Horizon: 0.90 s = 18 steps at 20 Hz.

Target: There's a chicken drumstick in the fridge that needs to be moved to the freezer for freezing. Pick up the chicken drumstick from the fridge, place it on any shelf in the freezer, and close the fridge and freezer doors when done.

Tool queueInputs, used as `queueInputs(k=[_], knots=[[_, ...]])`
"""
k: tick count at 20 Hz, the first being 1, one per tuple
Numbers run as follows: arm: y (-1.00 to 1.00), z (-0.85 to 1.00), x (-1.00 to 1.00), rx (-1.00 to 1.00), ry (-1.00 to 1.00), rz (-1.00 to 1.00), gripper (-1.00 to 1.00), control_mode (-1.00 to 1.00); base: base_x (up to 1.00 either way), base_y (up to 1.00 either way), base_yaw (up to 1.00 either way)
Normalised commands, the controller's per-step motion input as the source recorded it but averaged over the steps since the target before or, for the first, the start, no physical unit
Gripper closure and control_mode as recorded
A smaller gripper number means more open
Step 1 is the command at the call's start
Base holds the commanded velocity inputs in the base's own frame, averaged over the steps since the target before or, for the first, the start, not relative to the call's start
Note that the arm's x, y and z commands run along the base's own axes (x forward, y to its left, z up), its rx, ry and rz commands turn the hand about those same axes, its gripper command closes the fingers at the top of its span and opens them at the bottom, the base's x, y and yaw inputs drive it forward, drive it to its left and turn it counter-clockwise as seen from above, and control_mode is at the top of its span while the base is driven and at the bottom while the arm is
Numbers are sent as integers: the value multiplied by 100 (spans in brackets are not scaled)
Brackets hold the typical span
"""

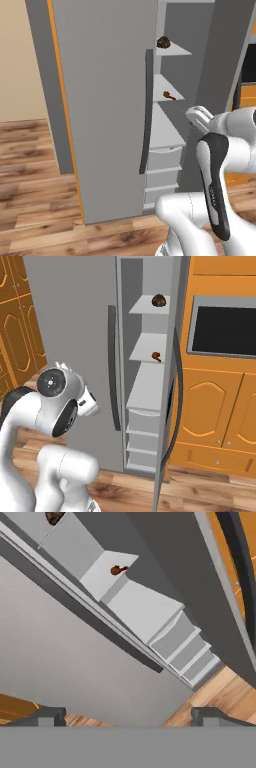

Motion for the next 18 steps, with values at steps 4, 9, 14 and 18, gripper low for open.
queueInputs(k=[4, 9, 14, 18], knots=[[-98, -12, -44, 0, 0, 6, -100, -100, 0, 0, 0], [-97, -11, -30, 0, 0, 2, -100, -100, 0, 0, 0], [-77, -24, -10, 0, -1, 1, -100, -100, 0, 0, 0], [-71, -30, -1, 0, -10, 5, -100, -100, 0, 0, 0]])
